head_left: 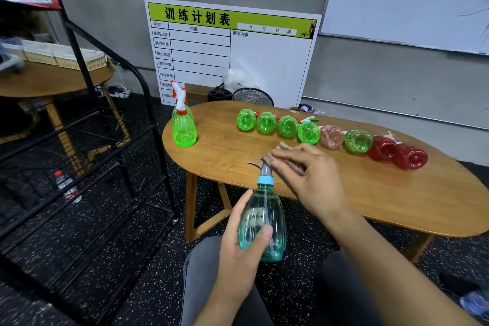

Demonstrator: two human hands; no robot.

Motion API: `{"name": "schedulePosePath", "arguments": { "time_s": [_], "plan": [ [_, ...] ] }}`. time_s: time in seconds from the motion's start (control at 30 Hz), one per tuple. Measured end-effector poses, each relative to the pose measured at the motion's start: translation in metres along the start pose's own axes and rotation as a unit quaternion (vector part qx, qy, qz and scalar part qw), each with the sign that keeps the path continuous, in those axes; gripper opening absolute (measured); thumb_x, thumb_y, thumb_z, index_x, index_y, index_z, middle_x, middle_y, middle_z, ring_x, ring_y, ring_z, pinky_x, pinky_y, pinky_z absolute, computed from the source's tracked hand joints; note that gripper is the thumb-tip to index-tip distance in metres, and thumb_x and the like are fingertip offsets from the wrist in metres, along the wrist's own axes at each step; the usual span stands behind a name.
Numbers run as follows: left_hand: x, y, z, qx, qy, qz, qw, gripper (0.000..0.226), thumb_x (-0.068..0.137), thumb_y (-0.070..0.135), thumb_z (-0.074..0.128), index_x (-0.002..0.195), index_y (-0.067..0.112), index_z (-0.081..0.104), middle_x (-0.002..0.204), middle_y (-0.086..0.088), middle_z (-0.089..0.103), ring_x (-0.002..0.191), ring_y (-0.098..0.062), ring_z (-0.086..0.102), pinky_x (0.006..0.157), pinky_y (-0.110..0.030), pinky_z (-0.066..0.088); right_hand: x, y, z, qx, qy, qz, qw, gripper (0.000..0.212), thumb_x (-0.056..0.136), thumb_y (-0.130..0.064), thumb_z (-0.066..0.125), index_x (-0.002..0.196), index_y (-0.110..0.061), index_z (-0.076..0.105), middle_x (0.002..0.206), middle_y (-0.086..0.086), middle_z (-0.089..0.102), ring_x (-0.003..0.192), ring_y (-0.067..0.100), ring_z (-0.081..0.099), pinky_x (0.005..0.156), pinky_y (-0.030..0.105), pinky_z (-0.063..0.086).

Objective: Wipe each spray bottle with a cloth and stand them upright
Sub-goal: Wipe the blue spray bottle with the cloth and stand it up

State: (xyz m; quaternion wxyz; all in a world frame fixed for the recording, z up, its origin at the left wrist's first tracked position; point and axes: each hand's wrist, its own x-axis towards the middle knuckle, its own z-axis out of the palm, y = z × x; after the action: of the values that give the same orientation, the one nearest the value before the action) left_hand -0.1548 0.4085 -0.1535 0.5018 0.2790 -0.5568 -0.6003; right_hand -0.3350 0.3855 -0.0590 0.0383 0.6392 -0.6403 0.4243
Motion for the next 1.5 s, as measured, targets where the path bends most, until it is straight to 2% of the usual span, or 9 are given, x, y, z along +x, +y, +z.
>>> {"name": "schedulePosePath", "arguments": {
  "time_s": [0.07, 0.23, 0.4, 0.57, 0.77, 0.93, 1.1, 1.27, 1.5],
  "plan": [
    [0.0, -0.002, 0.0, -0.001, 0.001, 0.005, 1.0, 0.065, 0.088, 0.019, 0.069, 0.149, 0.024, 0.048, 0.128, 0.023, 0.071, 0.118, -0.001, 0.068, 0.091, -0.014, 0.054, 0.0, 0.001, 0.001, -0.03, 0.03, 0.01, 0.999, 0.048, 0.085, -0.064, 0.057, 0.12, -0.036, 0.074, 0.095, -0.02, 0.064, 0.081, -0.001, 0.062, 0.074, 0.03, 0.061],
    [0.002, -0.004, -0.002, -0.016, 0.023, -0.007, 1.0, 0.065, 0.088, 0.023, 0.069, 0.15, 0.029, 0.05, 0.134, 0.019, 0.069, 0.124, -0.008, 0.067, 0.093, -0.023, 0.057, -0.009, -0.004, 0.007, 0.038, -0.109, -0.02, 0.993, 0.038, 0.087, -0.061, 0.062, 0.119, -0.043, 0.07, 0.101, -0.022, 0.065, 0.085, 0.0, 0.064, 0.076, 0.031, 0.06],
    [0.001, -0.003, 0.0, -0.005, 0.023, -0.001, 1.0, 0.065, 0.089, 0.023, 0.071, 0.15, 0.027, 0.05, 0.133, 0.018, 0.07, 0.122, -0.007, 0.068, 0.092, -0.018, 0.055, -0.001, 0.0, 0.004, -0.022, 0.041, 0.023, 0.999, 0.038, 0.087, -0.052, 0.07, 0.118, -0.032, 0.077, 0.096, -0.016, 0.067, 0.081, 0.001, 0.064, 0.074, 0.03, 0.06],
    [0.002, -0.003, -0.001, 0.014, 0.038, -0.004, 0.999, 0.071, 0.085, 0.04, 0.074, 0.151, 0.03, 0.05, 0.141, 0.015, 0.065, 0.13, -0.008, 0.063, 0.101, -0.021, 0.052, -0.008, -0.01, 0.009, 0.05, -0.089, -0.017, 0.995, 0.039, 0.088, -0.059, 0.065, 0.118, -0.037, 0.076, 0.098, -0.019, 0.067, 0.085, 0.003, 0.065, 0.074, 0.03, 0.059],
    [0.001, -0.004, -0.001, 0.008, 0.024, 0.0, 1.0, 0.063, 0.089, 0.02, 0.068, 0.149, 0.028, 0.05, 0.13, 0.018, 0.071, 0.119, -0.006, 0.069, 0.092, -0.018, 0.055, 0.0, -0.005, 0.006, -0.003, 0.03, 0.008, 1.0, 0.04, 0.087, -0.056, 0.064, 0.119, -0.034, 0.075, 0.095, -0.022, 0.063, 0.08, -0.001, 0.063, 0.072, 0.032, 0.061],
    [0.002, -0.002, -0.004, 0.008, 0.037, -0.009, 0.999, 0.069, 0.087, 0.035, 0.075, 0.15, 0.029, 0.051, 0.14, 0.015, 0.066, 0.129, -0.011, 0.064, 0.1, -0.027, 0.056, -0.005, -0.007, 0.006, 0.07, -0.131, -0.045, 0.988, 0.037, 0.087, -0.056, 0.067, 0.117, -0.037, 0.076, 0.1, -0.019, 0.068, 0.092, -0.001, 0.064, 0.079, 0.016, 0.053],
    [0.001, -0.002, -0.001, 0.01, 0.01, -0.003, 1.0, 0.064, 0.089, 0.02, 0.068, 0.149, 0.026, 0.049, 0.129, 0.02, 0.071, 0.118, -0.005, 0.069, 0.091, -0.018, 0.056, 0.003, 0.002, 0.002, 0.007, 0.005, -0.008, 1.0, 0.035, 0.087, -0.052, 0.071, 0.117, -0.035, 0.076, 0.096, -0.017, 0.067, 0.085, 0.002, 0.066, 0.076, 0.031, 0.06],
    [0.001, -0.002, -0.003, 0.017, 0.033, -0.004, 0.999, 0.072, 0.083, 0.041, 0.074, 0.15, 0.029, 0.051, 0.14, 0.017, 0.066, 0.128, -0.008, 0.064, 0.101, -0.024, 0.054, -0.007, -0.004, 0.006, 0.07, -0.121, -0.046, 0.989, 0.04, 0.087, -0.06, 0.064, 0.118, -0.037, 0.075, 0.101, -0.019, 0.068, 0.092, 0.002, 0.066, 0.08, 0.027, 0.058],
    [0.002, 0.001, -0.003, 0.017, 0.026, 0.001, 0.999, 0.063, 0.088, 0.02, 0.066, 0.149, 0.026, 0.05, 0.129, 0.019, 0.071, 0.117, -0.005, 0.07, 0.09, -0.018, 0.056, 0.002, 0.013, -0.007, -0.036, 0.026, -0.026, 0.999, 0.044, 0.088, -0.06, 0.061, 0.121, -0.034, 0.075, 0.097, -0.017, 0.065, 0.079, 0.001, 0.064, 0.071, 0.027, 0.059]
  ]
}}
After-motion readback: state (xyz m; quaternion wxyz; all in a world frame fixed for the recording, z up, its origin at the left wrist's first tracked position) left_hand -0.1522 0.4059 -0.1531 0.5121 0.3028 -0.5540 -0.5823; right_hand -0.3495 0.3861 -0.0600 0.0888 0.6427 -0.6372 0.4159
